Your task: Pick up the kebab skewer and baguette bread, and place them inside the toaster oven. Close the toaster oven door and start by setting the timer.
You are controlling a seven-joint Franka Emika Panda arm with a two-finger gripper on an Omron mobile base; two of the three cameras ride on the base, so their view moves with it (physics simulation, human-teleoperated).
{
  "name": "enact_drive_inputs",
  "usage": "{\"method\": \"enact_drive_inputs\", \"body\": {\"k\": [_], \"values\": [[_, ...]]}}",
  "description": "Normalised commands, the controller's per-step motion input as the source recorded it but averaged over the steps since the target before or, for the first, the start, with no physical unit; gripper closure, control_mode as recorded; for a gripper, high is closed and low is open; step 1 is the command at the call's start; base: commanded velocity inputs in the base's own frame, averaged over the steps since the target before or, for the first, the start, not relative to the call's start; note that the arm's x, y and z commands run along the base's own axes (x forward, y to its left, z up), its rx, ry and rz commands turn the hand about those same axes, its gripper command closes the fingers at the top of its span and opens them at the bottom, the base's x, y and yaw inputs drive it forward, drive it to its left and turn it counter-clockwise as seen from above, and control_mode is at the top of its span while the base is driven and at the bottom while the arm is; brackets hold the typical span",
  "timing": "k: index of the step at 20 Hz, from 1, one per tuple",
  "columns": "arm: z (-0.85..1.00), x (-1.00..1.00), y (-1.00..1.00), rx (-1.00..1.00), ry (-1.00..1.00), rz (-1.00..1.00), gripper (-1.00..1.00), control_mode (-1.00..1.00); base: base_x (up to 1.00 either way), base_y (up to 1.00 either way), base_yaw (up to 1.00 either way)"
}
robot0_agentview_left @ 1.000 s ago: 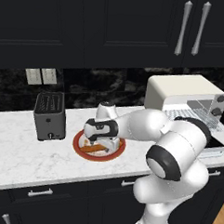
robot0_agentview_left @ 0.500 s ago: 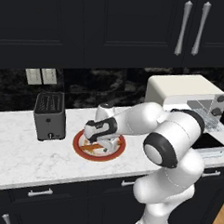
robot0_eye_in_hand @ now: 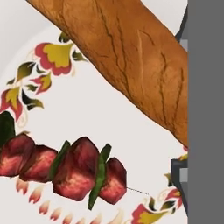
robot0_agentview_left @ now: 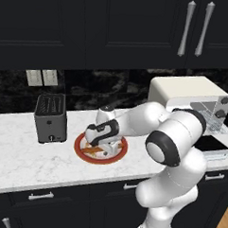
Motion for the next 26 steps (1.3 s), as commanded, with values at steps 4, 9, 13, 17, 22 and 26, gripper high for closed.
{"method": "enact_drive_inputs", "body": {"k": [4,9,13,17,22,26], "values": [[0.4,-0.28,-0.26,0.0,-0.05,-0.01,1.0,-1.0,0.0,0.0,0.0],[0.98,-0.62,-0.78,0.0,-0.12,-0.01,1.0,-1.0,0.0,0.0,0.0],[0.93,-0.32,-0.94,0.05,-0.09,0.0,1.0,-1.0,0.0,0.0,0.0],[0.8,-0.18,-1.0,0.12,-0.15,0.0,1.0,-1.0,0.0,0.0,0.0],[0.67,0.04,-1.0,0.07,-0.02,-0.05,1.0,-1.0,0.0,0.0,0.0],[0.49,0.13,-1.0,0.06,-0.06,-0.01,1.0,-1.0,0.0,0.0,0.0]]}}
